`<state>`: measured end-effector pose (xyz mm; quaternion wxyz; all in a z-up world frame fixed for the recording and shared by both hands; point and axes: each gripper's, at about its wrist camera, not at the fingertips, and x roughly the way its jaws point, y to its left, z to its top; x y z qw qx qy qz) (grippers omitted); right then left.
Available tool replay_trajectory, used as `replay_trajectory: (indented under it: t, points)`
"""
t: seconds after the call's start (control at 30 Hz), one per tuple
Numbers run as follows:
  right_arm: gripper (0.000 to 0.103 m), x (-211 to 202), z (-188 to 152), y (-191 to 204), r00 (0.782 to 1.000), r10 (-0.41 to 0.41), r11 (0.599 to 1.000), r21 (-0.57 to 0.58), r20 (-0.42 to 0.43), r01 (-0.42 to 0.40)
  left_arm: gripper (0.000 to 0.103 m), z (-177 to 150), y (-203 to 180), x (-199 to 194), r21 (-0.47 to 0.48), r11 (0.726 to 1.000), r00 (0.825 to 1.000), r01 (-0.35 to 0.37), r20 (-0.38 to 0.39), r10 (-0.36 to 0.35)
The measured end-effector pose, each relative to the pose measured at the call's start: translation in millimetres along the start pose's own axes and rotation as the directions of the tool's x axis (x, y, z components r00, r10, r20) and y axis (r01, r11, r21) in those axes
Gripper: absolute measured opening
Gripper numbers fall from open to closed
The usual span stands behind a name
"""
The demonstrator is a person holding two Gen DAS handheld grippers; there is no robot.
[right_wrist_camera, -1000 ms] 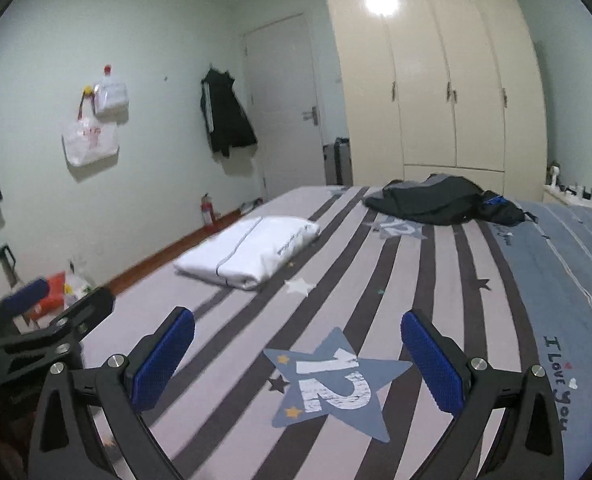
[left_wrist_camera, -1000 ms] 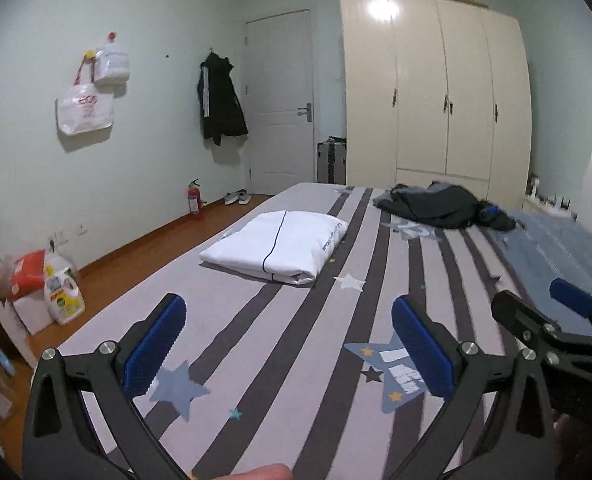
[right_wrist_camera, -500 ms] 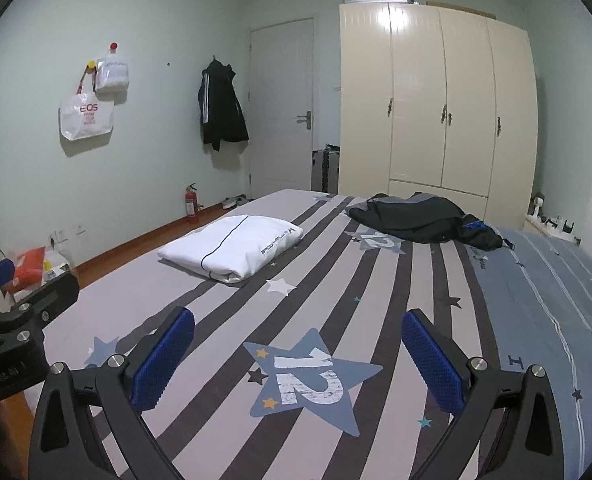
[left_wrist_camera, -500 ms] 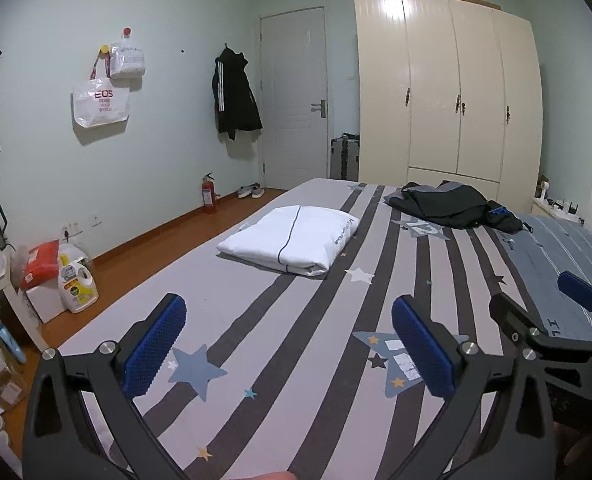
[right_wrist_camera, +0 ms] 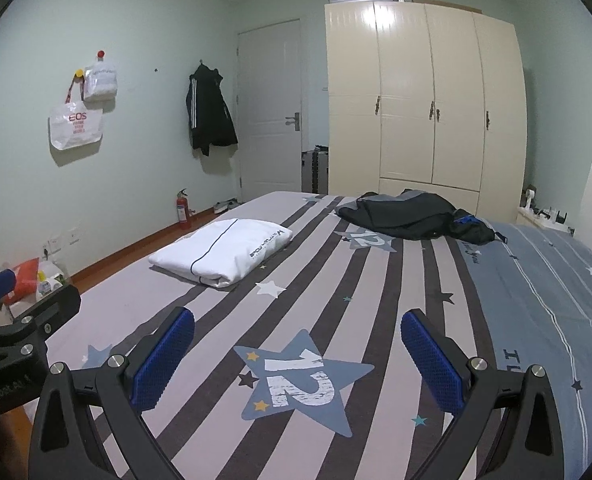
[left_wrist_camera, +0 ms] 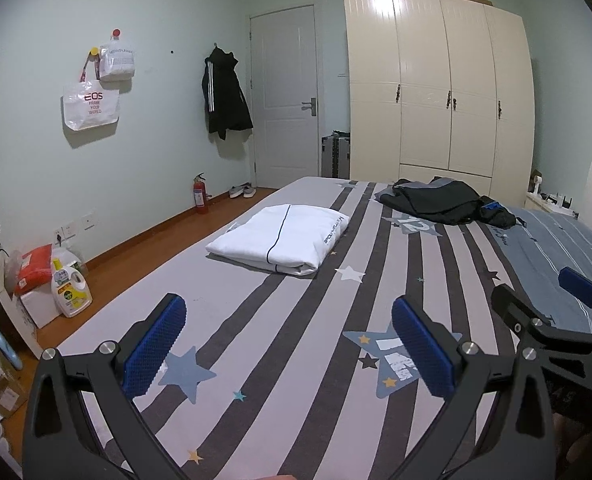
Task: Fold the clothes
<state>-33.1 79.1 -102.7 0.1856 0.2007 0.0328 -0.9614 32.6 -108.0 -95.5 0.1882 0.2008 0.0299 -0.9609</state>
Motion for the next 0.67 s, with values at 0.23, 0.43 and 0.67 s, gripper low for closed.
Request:
replay_trajectory:
  t: [0.23,0.43,0.67]
  points:
    - [0.102,-1.9,1.4,-7.4,1.000,-0.011,1.000,0.010,0.005,0.011,0.102,-2.4,-5.2,-1.7,0.003,1.000,1.000,0.002,-0.004,-0.002]
    - [0.102,-2.9,1.5,-13.3,1.000,-0.012,1.000,0.019,0.004,0.012,0.102,-2.0,-7.6,-3.1,0.004,1.000,1.000,0.003,0.001,-0.003]
    - [0.102,-3.3,1.3,-14.4,1.000,-0.013,1.000,0.018,0.003,0.013,0.102,-1.7,-11.9,-3.6,0.009,1.000,1.000,0.010,0.003,-0.010]
